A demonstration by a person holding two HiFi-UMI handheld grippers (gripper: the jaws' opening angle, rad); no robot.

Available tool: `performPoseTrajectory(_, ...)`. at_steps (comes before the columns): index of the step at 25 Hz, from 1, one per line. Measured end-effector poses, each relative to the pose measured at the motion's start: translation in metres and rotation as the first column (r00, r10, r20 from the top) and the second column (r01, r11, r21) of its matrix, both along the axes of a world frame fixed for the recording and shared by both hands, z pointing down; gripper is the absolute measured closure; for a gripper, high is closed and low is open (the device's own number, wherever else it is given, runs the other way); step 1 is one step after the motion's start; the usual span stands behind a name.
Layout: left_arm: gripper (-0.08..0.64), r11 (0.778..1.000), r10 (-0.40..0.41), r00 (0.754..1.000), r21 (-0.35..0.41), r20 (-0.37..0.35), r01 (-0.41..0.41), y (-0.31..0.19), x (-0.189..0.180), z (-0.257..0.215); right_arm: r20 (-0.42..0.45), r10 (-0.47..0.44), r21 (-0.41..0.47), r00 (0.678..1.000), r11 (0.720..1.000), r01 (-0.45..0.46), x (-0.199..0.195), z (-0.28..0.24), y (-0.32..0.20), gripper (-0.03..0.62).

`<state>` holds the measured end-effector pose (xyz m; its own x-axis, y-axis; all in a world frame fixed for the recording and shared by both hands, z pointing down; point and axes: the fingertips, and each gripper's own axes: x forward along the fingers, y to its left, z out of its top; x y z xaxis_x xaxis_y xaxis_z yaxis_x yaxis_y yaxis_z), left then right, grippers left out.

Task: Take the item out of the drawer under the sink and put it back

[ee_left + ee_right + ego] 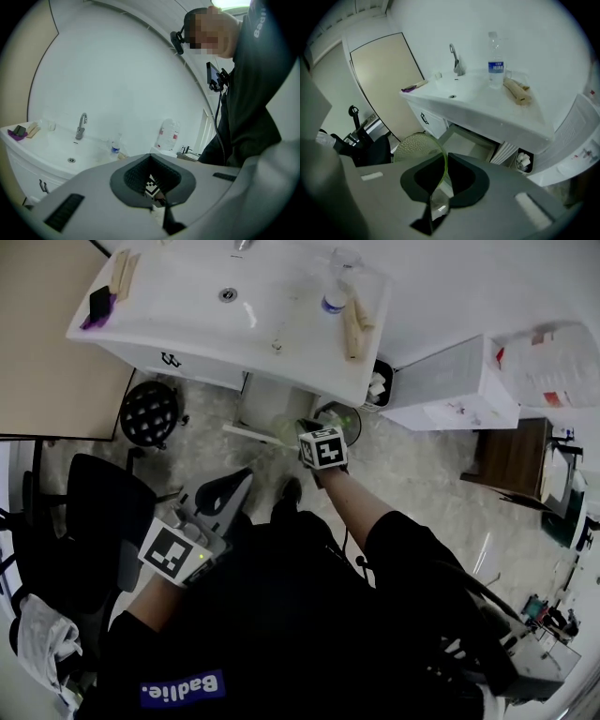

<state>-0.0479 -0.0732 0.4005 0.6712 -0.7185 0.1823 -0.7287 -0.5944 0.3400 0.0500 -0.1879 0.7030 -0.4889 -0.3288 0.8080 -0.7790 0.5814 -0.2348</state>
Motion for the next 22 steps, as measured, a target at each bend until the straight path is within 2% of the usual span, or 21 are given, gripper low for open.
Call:
performPoseTrajectory(9, 0.569, 0.999, -0.035, 0.999, -0.023, 0.007, 0.036, -0.005, -0.010, 0.010, -0.132, -0.048, -0.070, 0.990, 0.997, 0.039, -0.005, 0.070, -0.022, 0.569)
performPoseTrajectory(16, 0.569, 0.996, -0.063, 0.998, -0.056, 0.023, 0.065, -0.002, -0.021, 0.025, -0.229, -0.099, -0.132, 0.968, 0.989, 0.070, -0.013, 0.120, -0.036, 0.569)
performPoseTrajectory(22, 0.569, 0.993, -0.086, 0.996, -0.083, 0.034, 0.088, 0.006, -0.033, 0.041, -0.263, -0.115, -0.187, 0.958, 0.980, 0.066, -0.025, 0.150, -0.040, 0.569)
